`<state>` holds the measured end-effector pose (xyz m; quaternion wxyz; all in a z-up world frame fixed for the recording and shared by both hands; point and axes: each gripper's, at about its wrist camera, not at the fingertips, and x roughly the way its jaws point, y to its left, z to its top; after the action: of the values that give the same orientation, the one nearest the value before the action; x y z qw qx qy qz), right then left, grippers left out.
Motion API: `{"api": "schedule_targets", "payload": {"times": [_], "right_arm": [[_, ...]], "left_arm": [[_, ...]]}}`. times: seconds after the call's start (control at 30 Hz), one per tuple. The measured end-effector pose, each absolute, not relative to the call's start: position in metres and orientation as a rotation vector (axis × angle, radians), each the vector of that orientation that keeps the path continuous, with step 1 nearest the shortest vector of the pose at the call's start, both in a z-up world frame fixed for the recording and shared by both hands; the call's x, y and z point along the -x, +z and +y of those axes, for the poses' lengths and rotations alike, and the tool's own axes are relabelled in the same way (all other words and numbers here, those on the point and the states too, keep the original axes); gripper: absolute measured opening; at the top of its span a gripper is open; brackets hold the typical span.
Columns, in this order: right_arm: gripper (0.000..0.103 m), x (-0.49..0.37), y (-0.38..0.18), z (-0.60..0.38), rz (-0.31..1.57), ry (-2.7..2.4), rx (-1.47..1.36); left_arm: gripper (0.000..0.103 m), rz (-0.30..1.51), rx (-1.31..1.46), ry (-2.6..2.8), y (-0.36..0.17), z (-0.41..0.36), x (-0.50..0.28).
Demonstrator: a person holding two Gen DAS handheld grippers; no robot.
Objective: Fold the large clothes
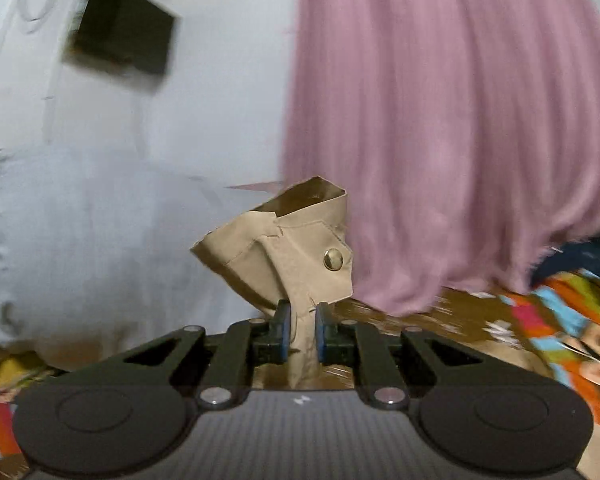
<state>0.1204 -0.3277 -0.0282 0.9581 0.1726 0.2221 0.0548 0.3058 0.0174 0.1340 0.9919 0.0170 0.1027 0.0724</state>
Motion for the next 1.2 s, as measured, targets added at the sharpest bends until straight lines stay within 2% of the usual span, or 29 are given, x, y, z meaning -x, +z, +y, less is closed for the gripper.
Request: {"api": "schedule_targets", "payload": {"times": [0.13, 0.33, 0.37, 0.4, 0.43, 0.47, 0.57, 0.67, 0.87, 1.03, 1.2], "right_arm": [[0.102, -0.113, -0.01, -0.35, 0.396, 0.065, -0.404], [0.102, -0.104, 0.006, -0.378, 0.331, -0.005, -0.433], [0.102, -0.103, 0.007, -0.383, 0.323, -0.015, -0.44], [0.102, -0.102, 0.008, -0.387, 0.314, -0.025, -0.448], [0.102, -0.102, 0.009, -0.391, 0.308, -0.033, -0.458], [0.102, -0.101, 0.01, -0.394, 0.304, -0.04, -0.468], [0.102, -0.102, 0.009, -0.401, 0.306, -0.047, -0.489], [0.102, -0.105, 0.005, -0.399, 0.325, -0.038, -0.482], [0.102, -0.12, -0.017, -0.37, 0.423, 0.005, -0.399], [0.102, -0.134, -0.039, -0.324, 0.484, 0.078, -0.214], [0.102, -0.134, -0.048, -0.292, 0.495, 0.147, -0.052]], "left_arm": [[0.012, 0.269, -0.047, 0.022, 0.092, -0.056, -0.292], [0.012, 0.486, -0.063, -0.185, 0.003, -0.122, -0.276], [0.021, 0.514, -0.065, -0.213, -0.005, -0.128, -0.27], [0.035, 0.538, -0.073, -0.242, -0.012, -0.133, -0.266], [0.042, 0.548, -0.079, -0.262, -0.017, -0.134, -0.26], [0.051, 0.552, -0.082, -0.279, -0.02, -0.131, -0.254], [0.057, 0.583, -0.076, -0.324, -0.017, -0.126, -0.237], [0.073, 0.598, -0.089, -0.293, -0.01, -0.103, -0.231], [0.087, 0.65, -0.158, -0.007, -0.007, -0.036, -0.259], [0.089, 0.676, -0.139, 0.203, -0.02, 0.021, -0.31], [0.088, 0.723, -0.093, 0.282, -0.059, 0.051, -0.362]]}}
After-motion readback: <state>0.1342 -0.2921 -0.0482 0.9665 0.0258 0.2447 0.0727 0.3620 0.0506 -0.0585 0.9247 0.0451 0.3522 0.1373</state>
